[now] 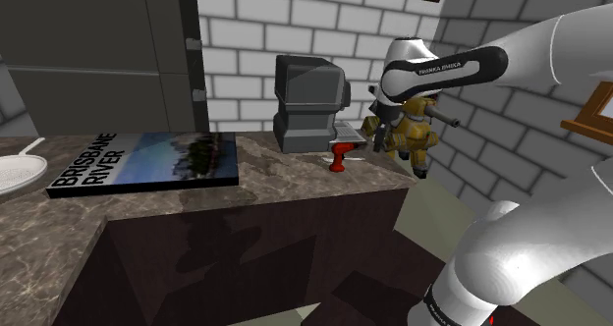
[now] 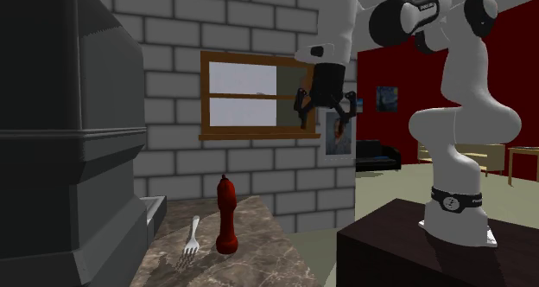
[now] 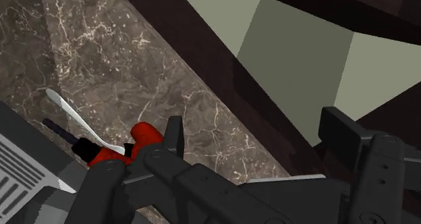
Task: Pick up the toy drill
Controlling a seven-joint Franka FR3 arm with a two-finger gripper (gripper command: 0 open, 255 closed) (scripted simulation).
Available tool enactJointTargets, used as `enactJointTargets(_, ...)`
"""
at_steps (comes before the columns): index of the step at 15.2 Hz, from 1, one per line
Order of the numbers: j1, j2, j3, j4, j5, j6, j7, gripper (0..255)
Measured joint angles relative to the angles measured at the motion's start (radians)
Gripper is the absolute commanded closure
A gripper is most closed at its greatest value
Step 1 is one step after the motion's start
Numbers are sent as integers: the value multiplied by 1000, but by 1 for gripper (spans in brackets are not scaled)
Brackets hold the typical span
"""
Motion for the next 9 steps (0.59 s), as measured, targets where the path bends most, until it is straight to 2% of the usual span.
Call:
enactJointTargets(4, 39, 165, -97, 104, 44, 76, -199, 0)
enactJointTargets(9, 69, 388, -190, 242, 172, 156, -476, 0)
